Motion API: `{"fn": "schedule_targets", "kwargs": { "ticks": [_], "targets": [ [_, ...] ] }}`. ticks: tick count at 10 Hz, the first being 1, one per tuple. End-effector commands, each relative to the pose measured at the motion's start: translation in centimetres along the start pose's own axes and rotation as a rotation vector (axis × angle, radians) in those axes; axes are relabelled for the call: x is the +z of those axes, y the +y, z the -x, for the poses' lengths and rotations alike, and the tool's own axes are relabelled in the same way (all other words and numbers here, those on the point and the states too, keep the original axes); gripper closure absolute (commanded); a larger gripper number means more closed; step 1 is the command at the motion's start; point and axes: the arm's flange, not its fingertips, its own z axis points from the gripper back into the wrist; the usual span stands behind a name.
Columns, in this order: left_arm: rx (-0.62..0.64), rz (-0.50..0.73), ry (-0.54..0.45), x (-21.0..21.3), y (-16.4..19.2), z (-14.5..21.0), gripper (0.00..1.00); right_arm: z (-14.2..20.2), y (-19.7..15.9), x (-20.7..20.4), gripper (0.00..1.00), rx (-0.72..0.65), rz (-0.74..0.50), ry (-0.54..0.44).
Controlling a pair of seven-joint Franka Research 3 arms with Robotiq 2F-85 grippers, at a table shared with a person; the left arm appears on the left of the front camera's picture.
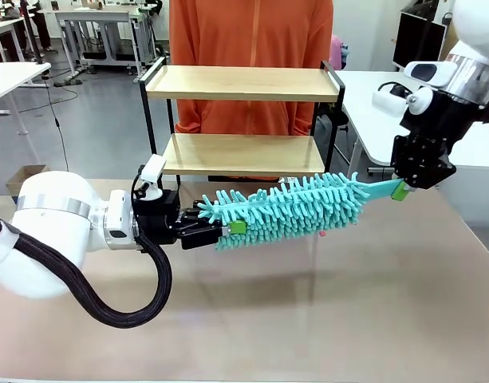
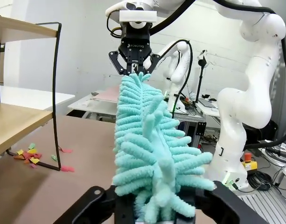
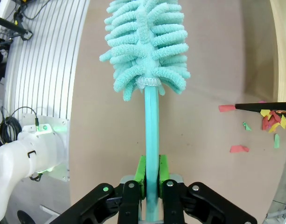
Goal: Clean the shelf.
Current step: Hand the Duster back to the human.
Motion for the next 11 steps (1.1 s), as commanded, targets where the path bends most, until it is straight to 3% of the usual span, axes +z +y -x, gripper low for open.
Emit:
{"fn": "schedule_targets", "kwargs": {
  "ticks": [1, 4, 6, 7, 8, 9, 10, 11],
  "targets": [
    [-0.02, -0.002, -0.022, 0.4, -1.2, -0.1, 1.0, 0.1, 0.3, 0.1, 0.87, 0.009, 0.0, -0.024],
    [-0.049, 0.004, -0.025, 0.8, -1.1, -0.7, 1.0, 0.1, 0.3, 0.1, 0.87, 0.009, 0.0, -0.024],
    [0.01, 0.021, -0.043, 0.4, -1.0, -0.6, 1.0, 0.1, 0.3, 0.1, 0.87, 0.009, 0.0, -0.024],
    [-0.017, -0.007, -0.004, 0.2, 0.3, -0.5, 1.0, 0.1, 0.3, 0.1, 0.87, 0.009, 0.0, -0.024],
    [-0.017, -0.007, -0.004, 0.2, 0.3, -0.5, 1.0, 0.0, 0.1, 0.0, 0.31, 0.0, -0.008, 0.0],
    [-0.017, -0.007, -0.004, 0.2, 0.3, -0.5, 1.0, 0.0, 0.3, 0.9, 0.29, 0.013, 0.002, -0.004],
    [-0.017, -0.007, -0.004, 0.2, 0.3, -0.5, 1.0, 0.0, 0.7, 2.5, 0.0, 0.016, 0.002, -0.046],
    [-0.017, -0.007, -0.004, 0.2, 0.3, -0.5, 1.0, 0.2, 1.0, 4.1, 0.0, 0.0, 0.012, -0.109]
  ]
}}
